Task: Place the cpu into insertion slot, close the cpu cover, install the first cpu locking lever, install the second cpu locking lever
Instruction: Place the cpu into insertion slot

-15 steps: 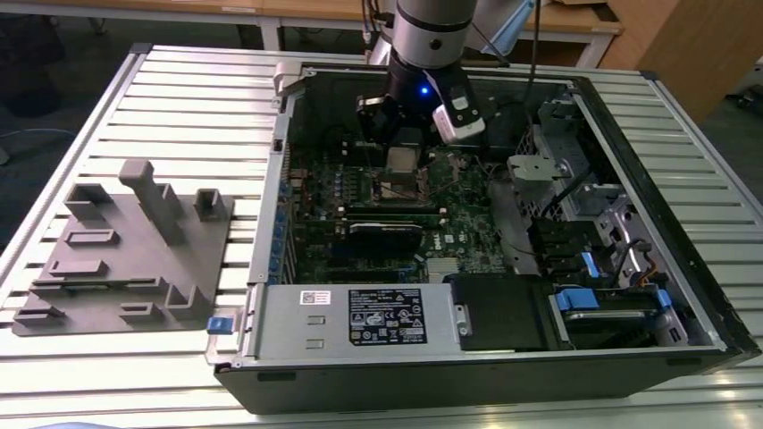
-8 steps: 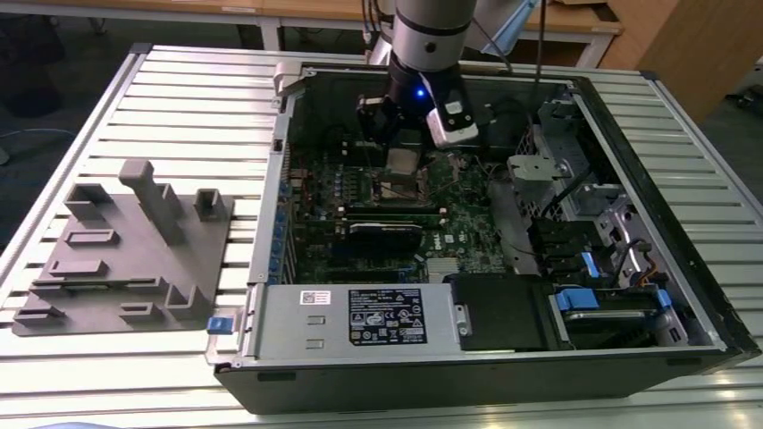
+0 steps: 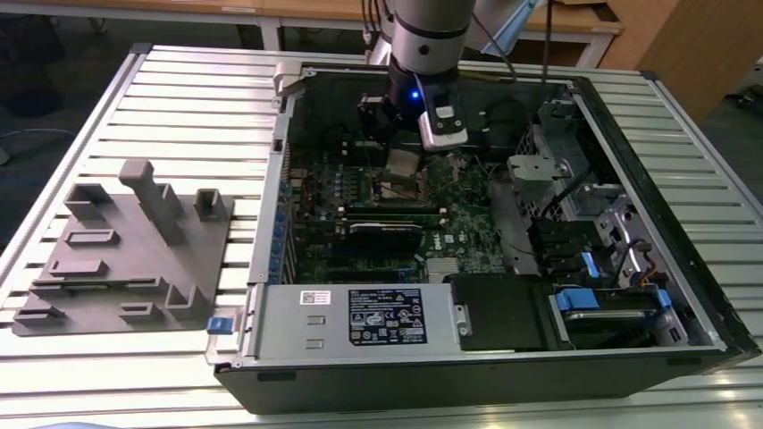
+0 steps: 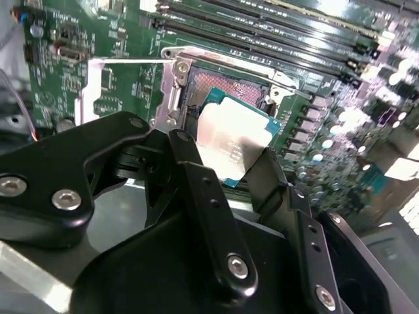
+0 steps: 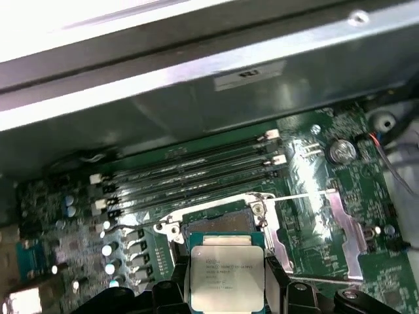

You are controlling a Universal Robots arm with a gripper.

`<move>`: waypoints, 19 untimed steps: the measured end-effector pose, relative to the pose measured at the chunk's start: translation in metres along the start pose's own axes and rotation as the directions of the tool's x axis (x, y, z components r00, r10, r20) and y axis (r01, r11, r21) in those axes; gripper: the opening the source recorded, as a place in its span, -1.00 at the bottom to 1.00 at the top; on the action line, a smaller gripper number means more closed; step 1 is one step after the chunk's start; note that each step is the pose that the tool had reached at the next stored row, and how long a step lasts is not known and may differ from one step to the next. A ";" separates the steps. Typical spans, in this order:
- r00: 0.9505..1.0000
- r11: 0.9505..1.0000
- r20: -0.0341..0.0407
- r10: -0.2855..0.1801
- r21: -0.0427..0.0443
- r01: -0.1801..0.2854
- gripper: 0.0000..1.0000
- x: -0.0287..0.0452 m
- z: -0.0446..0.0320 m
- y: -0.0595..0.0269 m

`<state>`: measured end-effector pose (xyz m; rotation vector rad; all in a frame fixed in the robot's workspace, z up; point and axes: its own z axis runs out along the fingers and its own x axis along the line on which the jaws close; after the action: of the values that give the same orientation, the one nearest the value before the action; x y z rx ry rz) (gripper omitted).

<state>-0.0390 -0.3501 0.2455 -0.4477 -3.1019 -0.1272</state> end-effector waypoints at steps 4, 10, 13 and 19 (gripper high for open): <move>0.997 0.997 0.006 0.072 -0.001 -0.072 0.08 0.0000 0.0015 -0.0001; 0.984 0.984 0.014 0.180 -0.004 -0.180 0.08 -0.0001 0.0033 -0.0003; 0.972 0.972 0.018 0.233 -0.006 -0.233 0.08 -0.0001 0.0042 -0.0003; 0.941 0.941 0.026 0.338 -0.010 -0.338 0.08 -0.0001 0.0060 -0.0005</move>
<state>-0.0390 -0.3501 0.2395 -0.9794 -2.9917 -0.1270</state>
